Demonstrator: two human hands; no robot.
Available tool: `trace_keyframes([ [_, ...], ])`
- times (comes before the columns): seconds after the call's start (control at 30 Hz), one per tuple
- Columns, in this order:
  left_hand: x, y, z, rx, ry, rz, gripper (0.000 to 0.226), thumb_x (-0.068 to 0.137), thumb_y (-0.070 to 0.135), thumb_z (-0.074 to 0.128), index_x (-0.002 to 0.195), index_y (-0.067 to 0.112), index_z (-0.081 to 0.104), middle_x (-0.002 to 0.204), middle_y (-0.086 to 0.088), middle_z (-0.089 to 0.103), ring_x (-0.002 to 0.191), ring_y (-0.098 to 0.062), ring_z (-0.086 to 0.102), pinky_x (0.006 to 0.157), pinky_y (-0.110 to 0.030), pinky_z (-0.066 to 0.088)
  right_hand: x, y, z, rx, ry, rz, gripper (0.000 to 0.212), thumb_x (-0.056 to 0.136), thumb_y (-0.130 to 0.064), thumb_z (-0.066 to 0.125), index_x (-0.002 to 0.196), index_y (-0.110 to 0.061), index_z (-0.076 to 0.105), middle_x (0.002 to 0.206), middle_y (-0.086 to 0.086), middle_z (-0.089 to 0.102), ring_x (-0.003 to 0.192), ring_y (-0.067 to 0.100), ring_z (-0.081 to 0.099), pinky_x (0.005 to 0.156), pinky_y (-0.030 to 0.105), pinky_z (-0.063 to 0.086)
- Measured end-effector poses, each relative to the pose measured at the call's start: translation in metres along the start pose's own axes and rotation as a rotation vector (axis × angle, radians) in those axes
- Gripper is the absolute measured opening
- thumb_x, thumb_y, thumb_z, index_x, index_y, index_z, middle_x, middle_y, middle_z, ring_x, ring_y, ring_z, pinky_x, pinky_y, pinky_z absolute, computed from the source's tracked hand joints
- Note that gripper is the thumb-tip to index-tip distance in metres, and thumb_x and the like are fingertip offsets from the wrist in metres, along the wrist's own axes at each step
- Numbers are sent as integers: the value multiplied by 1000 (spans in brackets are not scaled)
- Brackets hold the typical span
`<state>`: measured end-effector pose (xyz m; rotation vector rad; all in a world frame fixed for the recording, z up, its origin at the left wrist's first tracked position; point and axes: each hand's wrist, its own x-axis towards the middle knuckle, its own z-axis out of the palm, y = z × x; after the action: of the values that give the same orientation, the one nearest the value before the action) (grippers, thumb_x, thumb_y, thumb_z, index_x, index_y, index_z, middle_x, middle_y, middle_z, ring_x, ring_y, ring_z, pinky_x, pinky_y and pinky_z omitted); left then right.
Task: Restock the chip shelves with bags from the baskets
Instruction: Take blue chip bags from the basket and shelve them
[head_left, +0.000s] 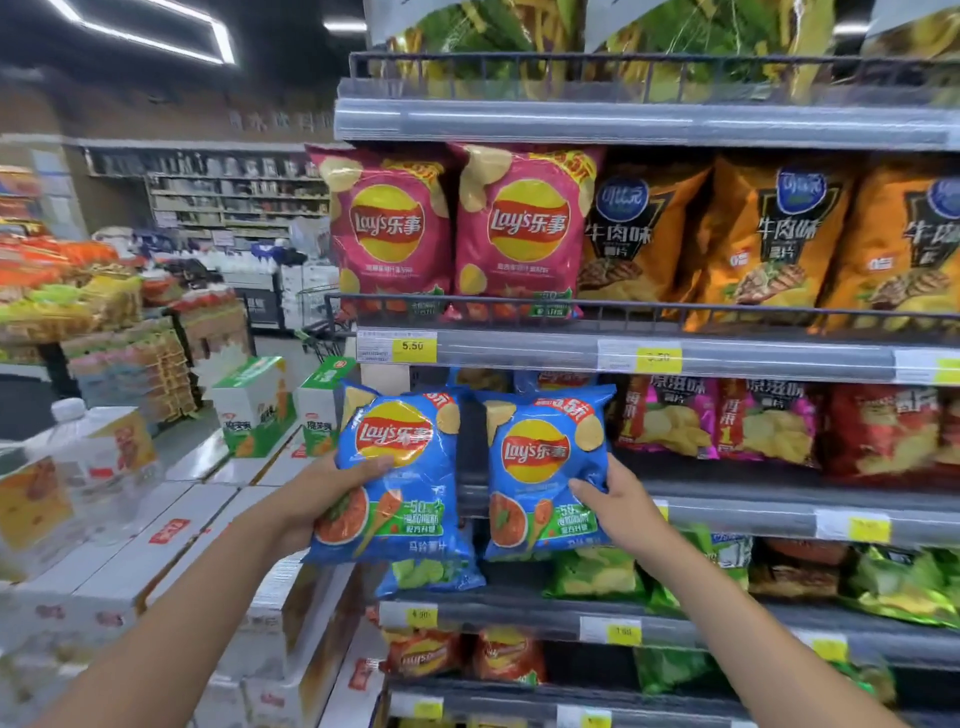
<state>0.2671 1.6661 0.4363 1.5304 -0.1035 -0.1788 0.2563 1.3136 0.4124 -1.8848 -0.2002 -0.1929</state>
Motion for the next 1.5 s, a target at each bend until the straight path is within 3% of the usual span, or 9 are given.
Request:
trace_keyframes([
  [0.23,36,2,-2,4,-141,-40,124,27,45,108,136,10,59,118,-20,76,94,-34,78,76,-41,65,-10,4,-11,16,126,69,31,104,-9,55,123,-33,61,120,-15,72,114,6,66,100,32,51],
  [0.4,56,8,18,-51,-142,-17,115,12,38,108,115,9,66,103,-22,78,73,-31,78,58,-38,64,-15,7,-25,5,145,106,30,105,-11,55,125,-33,62,120,-14,73,115,11,67,102,40,53],
  [0.53,84,13,23,-13,-29,-20,73,66,25,92,128,1,63,96,-20,79,69,-27,77,64,-37,65,-13,6,-34,-13,157,106,31,104,-11,56,124,-34,62,119,-16,73,115,11,67,105,44,52],
  [0.67,107,10,22,153,54,11,75,59,51,96,118,13,70,99,-9,81,93,-28,76,98,-48,59,-11,4,-36,-22,154,134,29,105,-11,55,123,-33,62,116,-15,75,113,12,69,102,44,54],
  [0.8,113,9,24,311,51,72,43,83,51,82,115,27,65,103,4,76,94,-19,73,88,-33,56,-8,7,-36,-59,168,147,27,104,-14,57,121,-34,62,115,-13,75,110,15,70,102,50,54],
  [0.97,132,6,6,322,-71,92,81,61,72,89,121,20,68,115,-4,78,107,-22,73,96,-33,56,-5,5,-31,-87,190,166,27,104,-15,58,121,-36,62,119,-14,73,115,14,67,104,46,52],
  [1.1,148,11,-9,468,-53,110,70,73,86,66,107,25,72,98,-1,77,88,-23,70,74,-32,49,-10,0,-23,-36,249,199,26,104,-14,58,119,-34,63,116,-10,76,110,18,70,100,48,54],
  [1.3,174,7,-20,485,-77,75,42,90,56,71,106,17,70,62,4,67,57,-17,52,52,-25,35,-24,-10,-5,73,364,232,27,104,-9,55,116,-31,65,112,-4,77,102,21,74,93,47,58],
  [1.5,183,14,-8,432,-93,116,45,84,38,86,115,17,62,108,-8,72,96,-26,72,79,-47,64,-35,-10,10,108,425,272,26,105,-10,54,124,-27,63,113,-2,77,99,21,75,85,43,61],
])
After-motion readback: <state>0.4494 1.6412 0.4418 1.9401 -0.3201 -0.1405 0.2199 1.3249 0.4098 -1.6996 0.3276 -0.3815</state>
